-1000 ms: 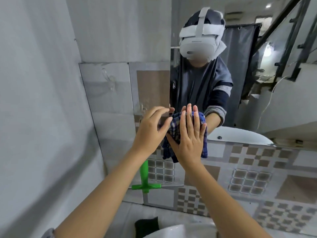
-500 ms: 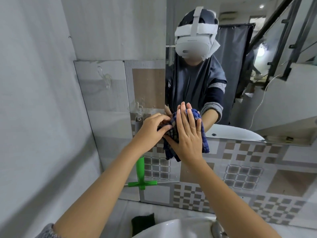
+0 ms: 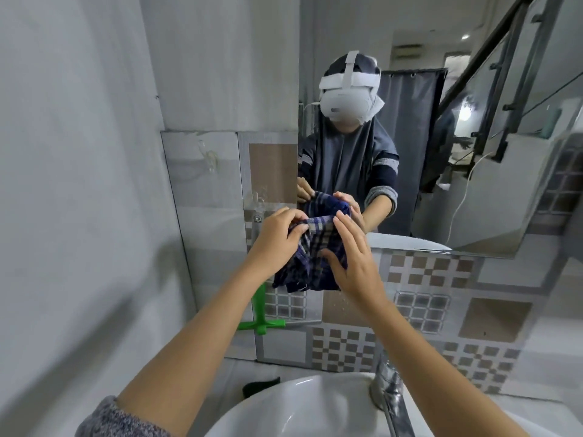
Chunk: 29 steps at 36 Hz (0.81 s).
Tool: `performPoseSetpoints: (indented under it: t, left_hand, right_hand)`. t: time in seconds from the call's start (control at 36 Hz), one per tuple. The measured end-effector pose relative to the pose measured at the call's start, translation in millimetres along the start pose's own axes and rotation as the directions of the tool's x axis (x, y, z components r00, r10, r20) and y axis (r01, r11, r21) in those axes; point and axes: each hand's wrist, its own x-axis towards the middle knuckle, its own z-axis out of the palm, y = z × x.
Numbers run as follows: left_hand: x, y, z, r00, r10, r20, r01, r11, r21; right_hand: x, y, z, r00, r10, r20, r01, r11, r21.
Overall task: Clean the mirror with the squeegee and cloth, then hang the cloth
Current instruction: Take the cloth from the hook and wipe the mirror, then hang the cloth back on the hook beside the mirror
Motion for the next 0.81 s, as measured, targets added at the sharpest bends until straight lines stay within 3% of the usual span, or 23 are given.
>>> performPoseSetpoints:
  t: [0.19,0.36,0.53,0.67,0.81]
  left_hand:
    - [-28.7,22.4,-15.3,0.996,-0.005,-0.087,0.002,0.999,-0.034]
    - [-59.9,36.5,-24.7,0.978,-0.022,-0.207,0.012,0.999,-0.049]
    - [-102.9,37.3,-27.0,0.969,-0.121,-0.214,0.097,0.988,-0.119]
    - [-140.4,35.2,-19.2,0.976,-0.214,-0.043,0.206,0.968,-0.139]
    - [-157.4,48.9,-16.8,0.964,-0.266,0.011,0.262,0.94,-0.219]
  right_hand:
    - [-14.2,-32.5,-24.0,0.973,0.152,-0.176,-0.135,0.985,0.103]
    - [-22.8,-51.4,-38.4,0.922,0.329,-0.205,-0.274,0.927,0.255]
    - [-30.7,-60.1,-50.1,0.938,0.326,-0.118,-0.274,0.907,0.321]
    - [-25.0,-70.8,-59.9,0.958,0.286,0.001,-0.266,0.891,0.369]
    - [-25.6,-81.1,-67.3,0.974,0.155,0.167,-0.209,0.9,0.383]
